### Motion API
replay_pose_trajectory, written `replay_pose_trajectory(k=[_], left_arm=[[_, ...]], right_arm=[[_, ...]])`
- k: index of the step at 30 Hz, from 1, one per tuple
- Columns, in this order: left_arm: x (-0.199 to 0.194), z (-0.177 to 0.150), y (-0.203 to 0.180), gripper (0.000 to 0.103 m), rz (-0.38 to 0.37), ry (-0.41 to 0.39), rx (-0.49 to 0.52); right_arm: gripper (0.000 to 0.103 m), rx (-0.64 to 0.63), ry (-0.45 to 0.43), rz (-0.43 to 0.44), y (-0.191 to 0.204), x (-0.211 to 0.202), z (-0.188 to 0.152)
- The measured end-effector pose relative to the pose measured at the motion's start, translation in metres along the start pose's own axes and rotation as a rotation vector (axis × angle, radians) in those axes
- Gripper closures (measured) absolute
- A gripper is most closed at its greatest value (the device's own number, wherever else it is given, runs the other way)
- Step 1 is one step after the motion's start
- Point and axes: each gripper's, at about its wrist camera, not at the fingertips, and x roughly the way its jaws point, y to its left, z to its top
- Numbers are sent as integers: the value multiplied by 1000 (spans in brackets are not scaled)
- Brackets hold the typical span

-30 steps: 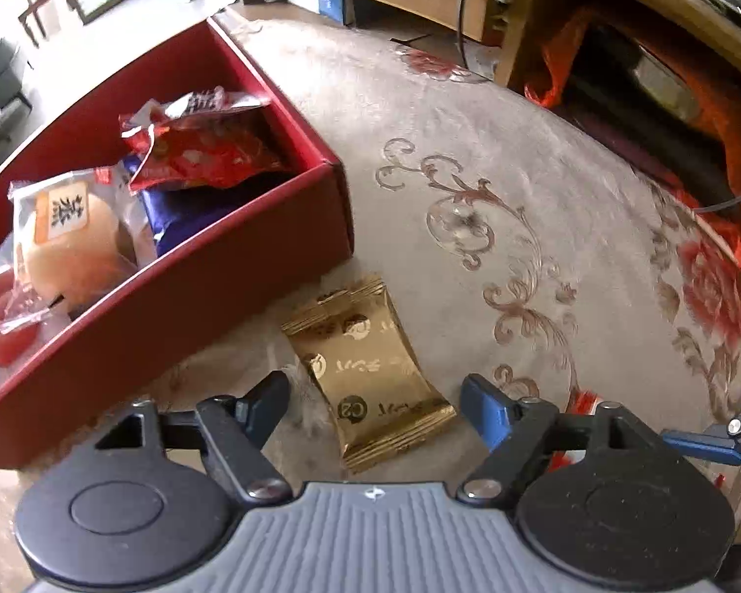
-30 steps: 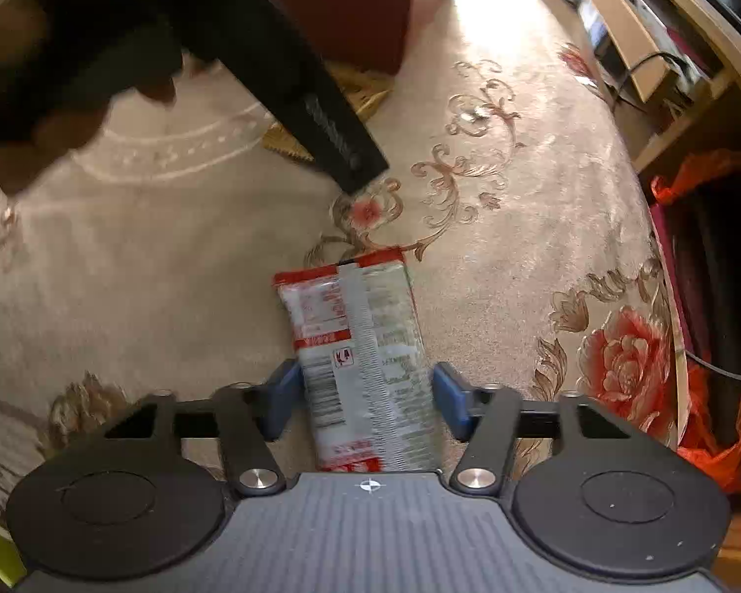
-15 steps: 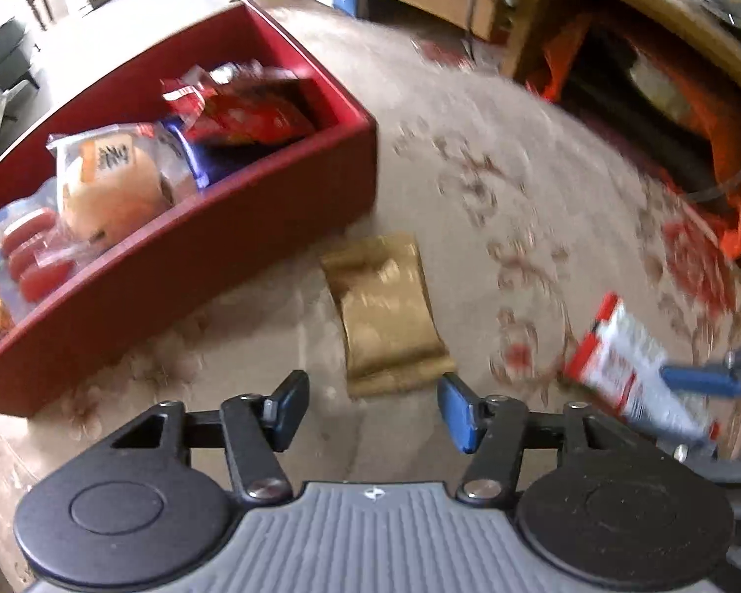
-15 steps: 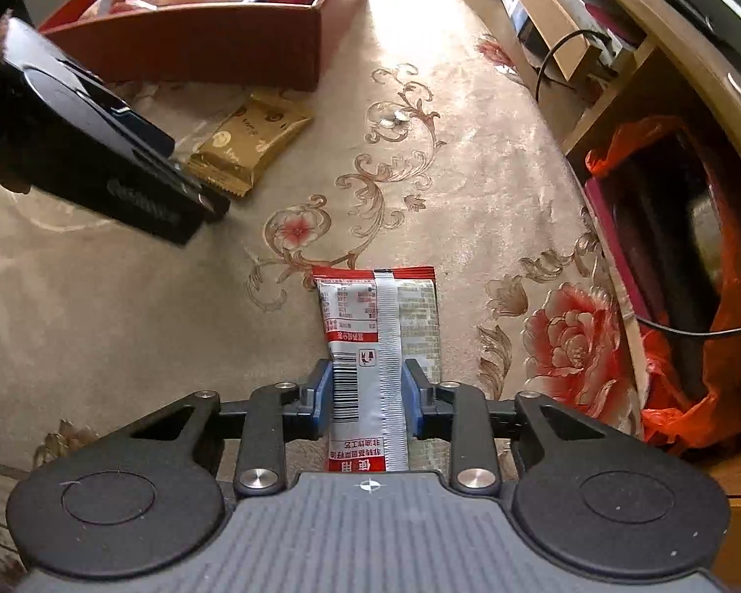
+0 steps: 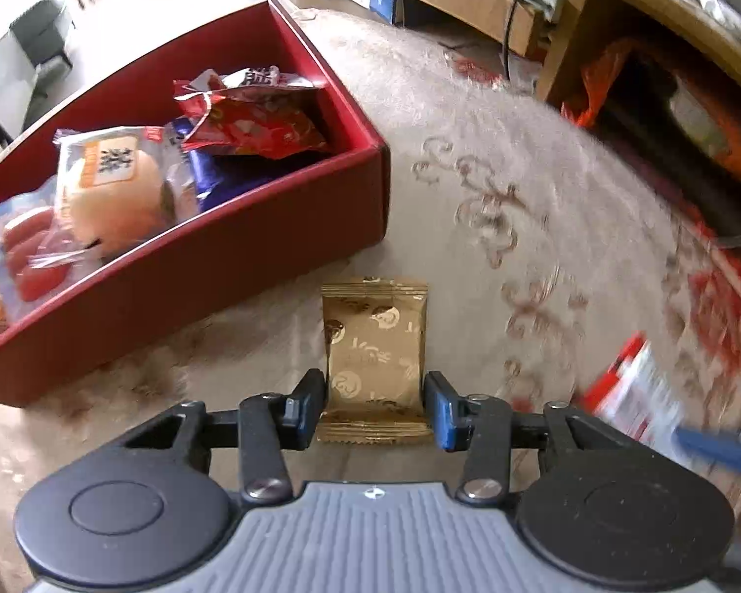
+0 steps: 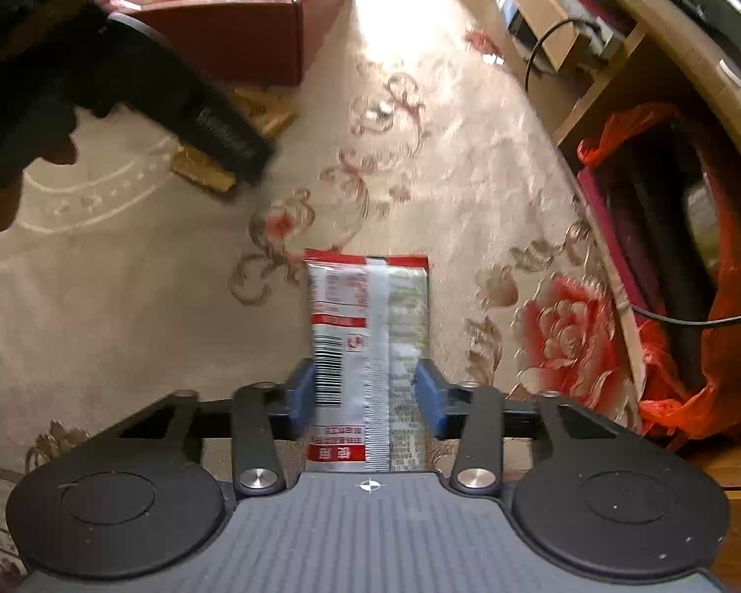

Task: Organize snacks
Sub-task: 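Grasp the gold packet with the left gripper while the right gripper grasps the striped pack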

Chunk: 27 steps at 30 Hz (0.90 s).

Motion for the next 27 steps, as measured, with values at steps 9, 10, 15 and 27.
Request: replay_pose_trajectory(k=[9, 10, 15, 27], left_arm=[[-24, -48, 23, 63, 8, 39, 23], [-27, -53, 24, 63, 5, 42, 31], [-40, -75, 25, 63, -8, 54, 36], [-22, -68, 19, 36, 38, 50, 56]], right_arm=[[70, 6, -21, 3, 8, -9, -4], [70, 12, -27, 9, 7, -11, -4], [70, 27, -29, 55, 8, -13, -5], [33, 24, 24, 30, 11, -2, -3]])
